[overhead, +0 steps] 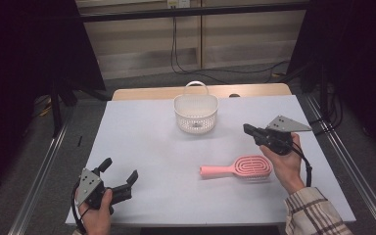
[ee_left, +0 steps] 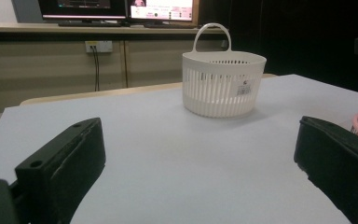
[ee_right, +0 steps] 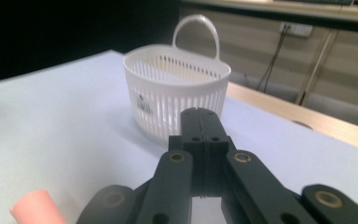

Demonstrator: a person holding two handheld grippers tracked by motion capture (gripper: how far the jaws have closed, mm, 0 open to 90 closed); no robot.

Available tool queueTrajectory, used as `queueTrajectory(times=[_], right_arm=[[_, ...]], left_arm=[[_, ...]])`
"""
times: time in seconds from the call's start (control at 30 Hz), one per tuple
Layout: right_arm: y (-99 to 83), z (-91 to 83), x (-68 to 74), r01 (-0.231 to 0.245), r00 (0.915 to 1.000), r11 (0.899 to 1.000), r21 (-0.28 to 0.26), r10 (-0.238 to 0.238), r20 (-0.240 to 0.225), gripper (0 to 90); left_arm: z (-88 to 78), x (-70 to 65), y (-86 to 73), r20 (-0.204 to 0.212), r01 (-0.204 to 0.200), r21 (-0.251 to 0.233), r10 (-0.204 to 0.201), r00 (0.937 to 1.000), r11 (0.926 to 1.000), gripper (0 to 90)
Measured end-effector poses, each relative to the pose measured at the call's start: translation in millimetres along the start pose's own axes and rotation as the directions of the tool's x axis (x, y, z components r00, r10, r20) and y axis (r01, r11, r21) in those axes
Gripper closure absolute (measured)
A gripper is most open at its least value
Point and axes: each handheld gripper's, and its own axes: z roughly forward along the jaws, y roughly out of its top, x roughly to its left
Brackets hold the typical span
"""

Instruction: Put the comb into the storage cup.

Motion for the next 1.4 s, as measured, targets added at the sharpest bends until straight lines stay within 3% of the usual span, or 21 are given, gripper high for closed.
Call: queueTrajectory(times=[0.27, 0.33, 0.37, 0.43, 0.57, 0.63, 0.97, 1.03, 1.07, 1.4], right_arm=[[17.7, 5.6, -0.7, 0.0, 0.9998, 0.997, 0.078, 0.001, -0.018, 90.0], [19.9, 9.0, -2.5, -0.015, 0.9996, 0.994, 0.107, 0.017, -0.024, 90.0], [18.6, 12.0, -4.3, -0.045, 0.9984, 0.992, 0.12, 0.048, -0.028, 90.0], [17.7, 12.7, -5.3, -0.062, 0.9974, 0.991, 0.119, 0.066, -0.031, 90.0], [12.8, 17.0, -12.6, -0.082, 0.9955, 0.982, 0.172, 0.089, -0.032, 90.0], [12.0, 17.2, -13.3, -0.08, 0.9955, 0.981, 0.178, 0.088, -0.035, 90.0], [0.1, 15.3, -16.0, -0.054, 0.9957, 0.956, 0.288, 0.074, -0.056, 90.0], [-0.4, 15.3, -16.3, -0.051, 0.9958, 0.955, 0.293, 0.071, -0.058, 90.0], [-0.7, 15.1, -17.0, -0.051, 0.9954, 0.949, 0.31, 0.074, -0.061, 90.0], [-1.6, 16.2, -18.8, -0.035, 0.9956, 0.927, 0.373, 0.065, -0.067, 90.0]], left_arm=[[1.3, -1.1, 0.1, 0.001, -0.001, 0.004, 0.001, 1.0, 1.0, 2.0], [1.3, -1.3, -0.2, 0.001, 0.006, 0.001, -0.006, 1.0, 1.0, 2.0], [0.8, -0.3, -0.4, 0.001, 0.003, 0.002, -0.003, 1.0, 1.0, 2.0], [0.7, 0.2, -0.5, -0.001, 0.004, 0.002, -0.004, 1.0, 1.0, 2.0], [0.3, -0.1, -0.2, 0.002, 0.003, -0.002, -0.003, 1.0, 1.0, 2.0], [0.7, -0.5, -0.2, 0.003, 0.003, -0.003, -0.003, 1.0, 1.0, 2.0], [0.0, -0.8, -0.3, 0.008, 0.003, 0.003, -0.003, 1.0, 1.0, 2.0], [0.4, -0.7, -0.3, 0.007, 0.005, -0.001, -0.005, 1.0, 1.0, 2.0], [0.4, -0.7, -0.2, 0.007, 0.005, -0.001, -0.005, 1.0, 1.0, 2.0], [0.8, -0.6, -0.3, 0.009, 0.003, 0.002, -0.003, 1.0, 1.0, 2.0]])
